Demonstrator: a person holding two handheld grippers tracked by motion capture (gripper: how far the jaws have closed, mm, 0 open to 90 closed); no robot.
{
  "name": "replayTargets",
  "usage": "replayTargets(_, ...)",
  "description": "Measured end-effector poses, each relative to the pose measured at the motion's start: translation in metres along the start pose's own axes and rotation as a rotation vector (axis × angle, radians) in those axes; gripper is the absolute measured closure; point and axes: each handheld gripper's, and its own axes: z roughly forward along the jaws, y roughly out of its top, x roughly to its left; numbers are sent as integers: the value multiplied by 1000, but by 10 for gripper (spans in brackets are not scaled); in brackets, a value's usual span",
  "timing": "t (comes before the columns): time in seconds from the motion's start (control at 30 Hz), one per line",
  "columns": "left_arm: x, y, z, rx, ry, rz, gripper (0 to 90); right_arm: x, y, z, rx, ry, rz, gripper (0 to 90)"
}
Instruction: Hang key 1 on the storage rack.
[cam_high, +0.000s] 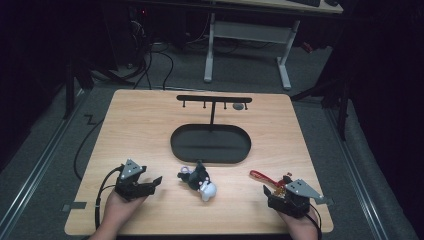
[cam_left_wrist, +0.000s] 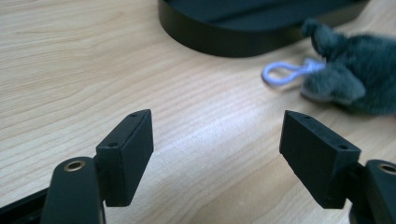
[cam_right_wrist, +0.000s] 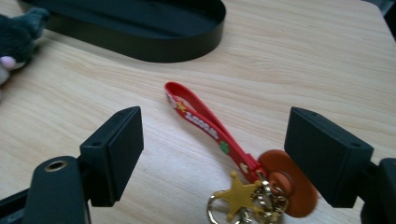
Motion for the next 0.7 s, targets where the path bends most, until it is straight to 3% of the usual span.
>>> replayTargets(0.03, -4, 0, 1, 6, -5, 20, 262, 0, 0, 0, 0, 0, 0, 197)
replayTargets(0.2, -11, 2, 3, -14, -11, 48, 267, -8, -1, 0, -6, -7, 31, 173)
replayTargets(0.5, -17, 1, 3, -3, -37, 71, 293, -6, 0, 0, 4, 7, 20, 168)
replayTargets(0.7, -22, 1, 3, -4, -30, 94, 298, -7, 4, -7, 12, 39, 52, 182)
